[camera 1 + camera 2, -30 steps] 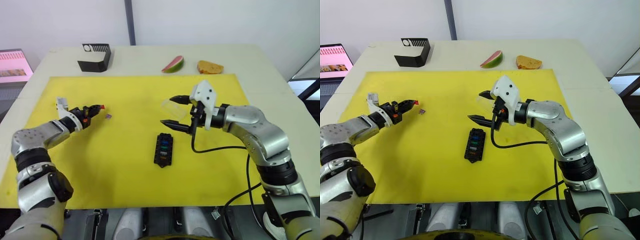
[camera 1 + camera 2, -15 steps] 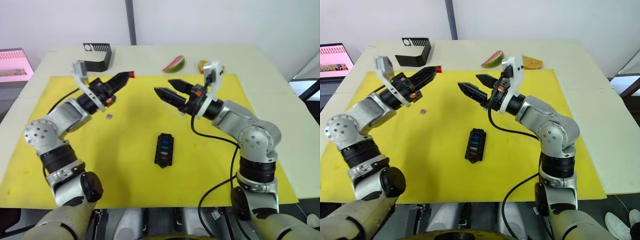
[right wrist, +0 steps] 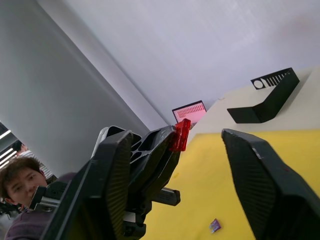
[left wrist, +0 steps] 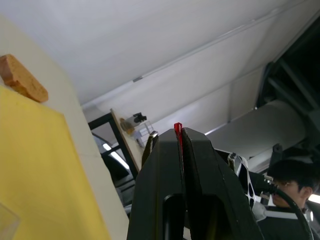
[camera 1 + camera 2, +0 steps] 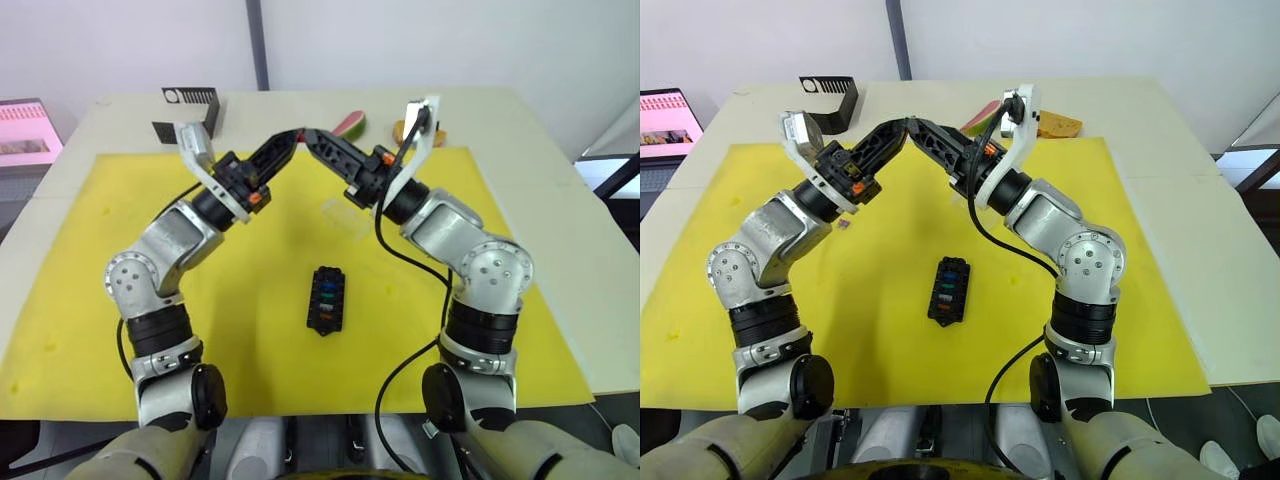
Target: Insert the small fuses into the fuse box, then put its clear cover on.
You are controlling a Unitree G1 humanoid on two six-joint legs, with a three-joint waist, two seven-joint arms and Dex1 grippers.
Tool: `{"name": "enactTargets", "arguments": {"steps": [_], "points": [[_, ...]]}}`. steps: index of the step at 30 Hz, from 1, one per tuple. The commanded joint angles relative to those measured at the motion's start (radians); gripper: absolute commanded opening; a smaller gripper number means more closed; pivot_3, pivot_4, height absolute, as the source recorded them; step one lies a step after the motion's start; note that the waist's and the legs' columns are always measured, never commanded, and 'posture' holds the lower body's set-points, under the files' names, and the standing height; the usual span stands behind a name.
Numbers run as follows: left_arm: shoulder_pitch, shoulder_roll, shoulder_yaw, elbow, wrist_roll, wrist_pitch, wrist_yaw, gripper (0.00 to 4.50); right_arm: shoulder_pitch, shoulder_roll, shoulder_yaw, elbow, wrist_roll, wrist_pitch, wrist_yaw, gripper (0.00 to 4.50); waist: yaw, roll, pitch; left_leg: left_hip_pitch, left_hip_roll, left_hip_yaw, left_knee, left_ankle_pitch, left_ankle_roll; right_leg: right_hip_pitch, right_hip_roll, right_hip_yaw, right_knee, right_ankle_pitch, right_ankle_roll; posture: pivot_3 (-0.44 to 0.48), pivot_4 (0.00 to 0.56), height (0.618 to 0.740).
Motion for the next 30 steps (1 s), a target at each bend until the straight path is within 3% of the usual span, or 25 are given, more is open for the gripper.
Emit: {"name": "enactTargets", "arguments": {"steps": [1, 6, 9, 13, 14, 25, 29, 30], "points": [[0.002, 0.023, -0.036, -0.043, -0.053, -0.043, -0.002, 0.0, -0.022, 0.003, 0.006, -0.019, 0.043, -0.016, -0.014, 3.18, 0.0, 0.0, 0.0, 0.0, 0.0, 0.0, 0.0, 0.0, 0.0, 0.0, 0.0, 0.0, 0.0, 0.0, 0.0, 0.0, 0.15, 0.74], [0.006, 0.048, -0.076, -0.029, -0.079, -0.079, -0.012, 0.0, -0.024, -0.005, 0.014, -0.009, 0.056, -0.025, -0.024, 3.18, 0.0, 0.0, 0.0, 0.0, 0.0, 0.0, 0.0, 0.0, 0.0, 0.0, 0.0, 0.0, 0.0, 0.0, 0.0, 0.0, 0.15, 0.74], [0.01, 0.06, -0.092, -0.03, -0.09, -0.096, -0.016, 0.0, -0.021, -0.004, 0.013, -0.011, 0.07, -0.03, -0.031, 2.28, 0.0, 0.0, 0.0, 0.0, 0.0, 0.0, 0.0, 0.0, 0.0, 0.0, 0.0, 0.0, 0.0, 0.0, 0.0, 0.0, 0.15, 0.74], [0.017, 0.078, -0.112, -0.034, -0.095, -0.109, -0.025, 0.0, -0.016, -0.008, 0.011, -0.018, 0.1, -0.029, -0.04, 0.23, 0.0, 0.0, 0.0, 0.0, 0.0, 0.0, 0.0, 0.0, 0.0, 0.0, 0.0, 0.0, 0.0, 0.0, 0.0, 0.0, 0.15, 0.74], [0.019, 0.082, -0.116, -0.034, -0.094, -0.113, -0.028, 0.0, -0.015, -0.01, 0.013, -0.019, 0.104, -0.03, -0.043, 0.04, 0.0, 0.0, 0.0, 0.0, 0.0, 0.0, 0.0, 0.0, 0.0, 0.0, 0.0, 0.0, 0.0, 0.0, 0.0, 0.0, 0.15, 0.74], [0.037, 0.099, -0.167, -0.045, -0.082, -0.147, -0.047, 0.0, -0.008, -0.032, 0.018, -0.028, 0.158, -0.039, -0.066, 0.04, -0.001, 0.0, 0.0, 0.0, 0.0, 0.0, 0.0, 0.0, 0.0, 0.0, 0.0, 0.0, 0.0, 0.0, 0.0, 0.0, 0.15, 0.74], [0.044, 0.164, -0.17, -0.036, -0.056, -0.122, -0.098, 0.0, -0.015, -0.039, 0.006, -0.038, 0.208, -0.036, -0.089, 0.04, -0.002, 0.0, 0.0, 0.0, 0.0, 0.0, 0.0, 0.0, 0.0, 0.0, 0.001, 0.0, 0.0, 0.0, 0.0, 0.0, 0.15, 0.74], [0.049, 0.2, -0.165, -0.037, -0.073, -0.096, -0.132, 0.64, -0.016, -0.047, 0.002, -0.041, 0.224, -0.033, -0.094, 0.0, -0.002, 0.0, 0.0, 0.0, 0.0, 0.0, 0.0, 0.0, 0.0, 0.0, 0.001, 0.0, 0.0, 0.0, 0.0, 0.0, 0.15, 0.74]]}}
